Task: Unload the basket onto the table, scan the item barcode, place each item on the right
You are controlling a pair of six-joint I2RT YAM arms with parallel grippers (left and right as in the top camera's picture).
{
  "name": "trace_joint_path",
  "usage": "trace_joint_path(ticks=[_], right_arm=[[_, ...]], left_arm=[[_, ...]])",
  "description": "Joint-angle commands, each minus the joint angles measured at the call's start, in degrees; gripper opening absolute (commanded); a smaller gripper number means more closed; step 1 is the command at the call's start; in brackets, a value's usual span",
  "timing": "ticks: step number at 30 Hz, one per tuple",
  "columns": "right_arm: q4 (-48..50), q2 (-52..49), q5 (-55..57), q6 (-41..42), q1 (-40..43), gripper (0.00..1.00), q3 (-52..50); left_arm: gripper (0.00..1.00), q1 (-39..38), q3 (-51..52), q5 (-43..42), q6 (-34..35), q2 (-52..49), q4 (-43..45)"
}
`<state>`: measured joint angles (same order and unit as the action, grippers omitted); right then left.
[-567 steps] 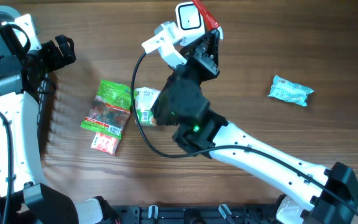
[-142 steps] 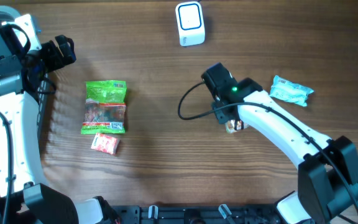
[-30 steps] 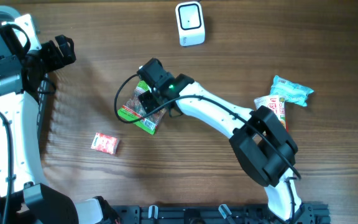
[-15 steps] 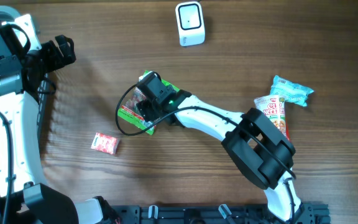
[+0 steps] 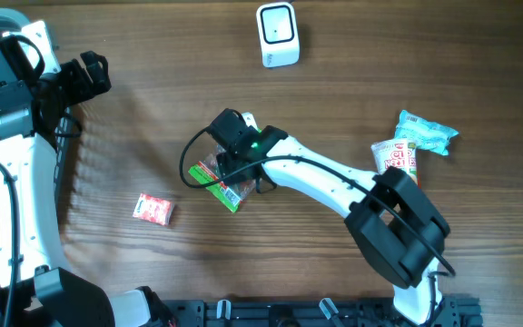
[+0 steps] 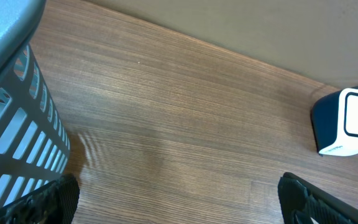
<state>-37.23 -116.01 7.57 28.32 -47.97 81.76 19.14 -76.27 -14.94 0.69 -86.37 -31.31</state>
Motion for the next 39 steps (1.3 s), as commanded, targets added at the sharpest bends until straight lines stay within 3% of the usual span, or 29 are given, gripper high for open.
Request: trace_joint_path(ticks=[1, 5, 10, 22, 28, 39], right_arm=[[0.3, 1.0, 2.4, 4.5, -0.3, 0.88, -1.9], [1.2, 1.0, 3.7, 8.6, -0.3, 0.87, -5.4], [10.0, 1.0, 2.9, 9.3, -0.3, 0.88, -11.8], [10.7, 1.0, 1.2, 9.4, -0.3, 0.84, -11.8], [12.0, 1.0, 3.0, 9.6, -0.3, 0.94, -12.2], [16.4, 1.9, 7.9, 1.7, -0.2, 0.98, -8.2]], left_arm=[[1.00, 0.3, -0.7, -0.7, -0.3, 0.0, 0.2], [1.00, 0.3, -0.7, -0.7, -0.3, 0.0, 0.2], [1.00, 0.3, -0.7, -0.7, -0.3, 0.0, 0.2], [1.00, 0.3, -0.7, -0.7, -0.3, 0.0, 0.2], [1.00, 0.3, -0.7, -0.7, -0.3, 0.0, 0.2], [1.00, 0.3, -0.7, -0.7, -0.3, 0.0, 0.2]])
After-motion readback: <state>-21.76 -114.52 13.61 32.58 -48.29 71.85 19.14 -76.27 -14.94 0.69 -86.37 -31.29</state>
